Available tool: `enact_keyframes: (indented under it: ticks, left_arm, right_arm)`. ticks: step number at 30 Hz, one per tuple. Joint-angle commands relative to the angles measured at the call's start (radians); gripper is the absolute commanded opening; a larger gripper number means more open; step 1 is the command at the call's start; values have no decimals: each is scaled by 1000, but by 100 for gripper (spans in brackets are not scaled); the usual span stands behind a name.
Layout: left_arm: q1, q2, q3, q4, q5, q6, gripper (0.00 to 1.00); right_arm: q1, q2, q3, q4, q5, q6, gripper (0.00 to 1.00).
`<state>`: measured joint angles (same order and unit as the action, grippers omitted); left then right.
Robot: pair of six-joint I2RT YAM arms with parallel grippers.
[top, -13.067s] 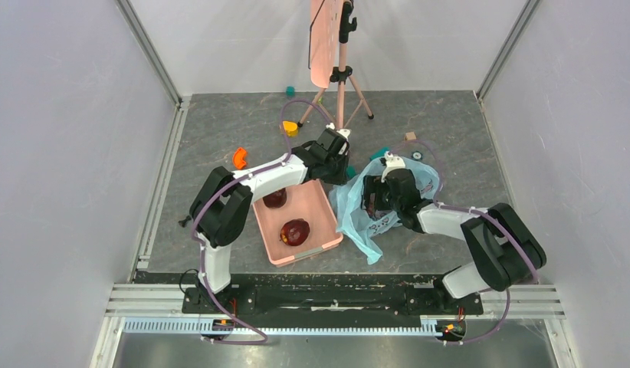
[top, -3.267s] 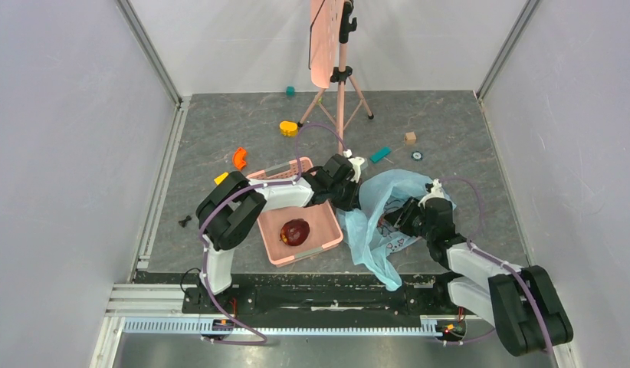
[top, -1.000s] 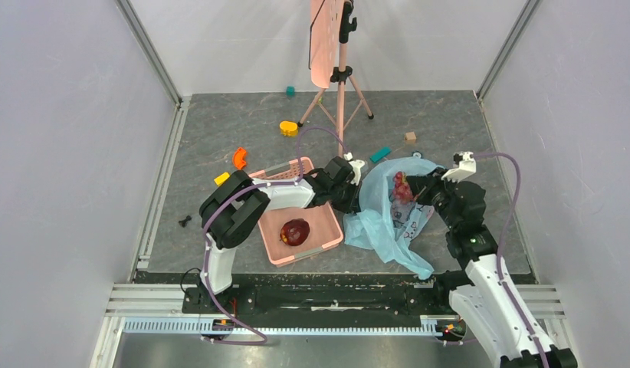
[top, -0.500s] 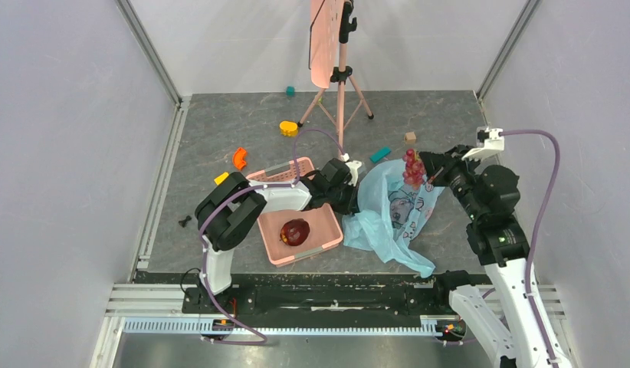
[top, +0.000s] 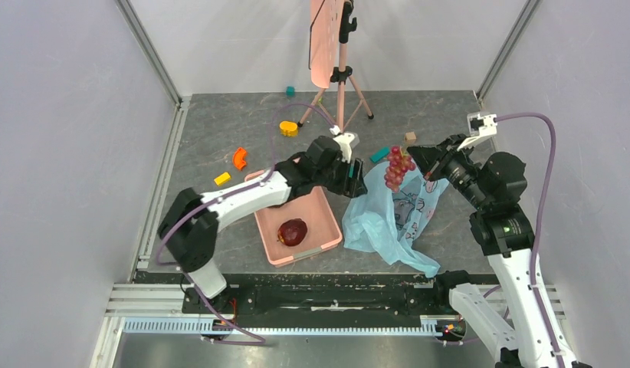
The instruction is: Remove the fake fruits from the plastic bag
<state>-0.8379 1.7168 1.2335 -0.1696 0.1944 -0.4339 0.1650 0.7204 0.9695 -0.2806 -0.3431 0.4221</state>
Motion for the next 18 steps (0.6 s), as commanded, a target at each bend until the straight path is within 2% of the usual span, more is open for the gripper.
enact_keyframes:
  ticks: [1, 12, 15, 18]
  left_arm:
    - [12, -152, 20, -76, -61, 19, 72]
    - [15, -564, -114, -187, -271, -3, 73]
    - [16, -662, -151, -230, -310, -6, 73]
    - [16, -732, -184, -272, -337, -11, 73]
  right_arm:
    - [-4, 15, 25, 117, -145, 19, 0]
    - [4, 75, -40, 271, -337, 112, 0]
    - [43, 117, -39, 250, -313, 80, 0]
    - [150, 166, -20, 220, -216, 30, 0]
